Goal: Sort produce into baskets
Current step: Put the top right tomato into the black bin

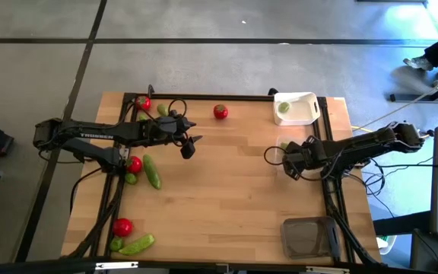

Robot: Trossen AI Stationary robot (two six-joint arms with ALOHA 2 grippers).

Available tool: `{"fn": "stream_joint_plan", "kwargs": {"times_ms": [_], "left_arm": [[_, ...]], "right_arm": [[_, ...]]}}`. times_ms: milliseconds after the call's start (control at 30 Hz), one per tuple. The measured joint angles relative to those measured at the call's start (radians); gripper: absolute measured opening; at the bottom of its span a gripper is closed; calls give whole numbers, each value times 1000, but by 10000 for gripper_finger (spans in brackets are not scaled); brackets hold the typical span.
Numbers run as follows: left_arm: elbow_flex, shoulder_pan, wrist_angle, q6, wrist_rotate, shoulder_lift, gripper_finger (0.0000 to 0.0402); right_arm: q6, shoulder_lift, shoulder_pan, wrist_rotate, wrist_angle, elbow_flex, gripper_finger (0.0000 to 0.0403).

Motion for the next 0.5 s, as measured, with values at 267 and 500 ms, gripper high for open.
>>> {"fn": "stream_joint_plan", "kwargs": {"times_ms": [267, 500], "left_arm": [[0, 0, 0, 0, 0, 0, 265], [0, 0, 0, 0, 0, 0, 265]], "right_arm": [[-3, -2, 1, -15, -7, 46, 264], [-7, -2, 1, -1, -78, 155, 264]]}}
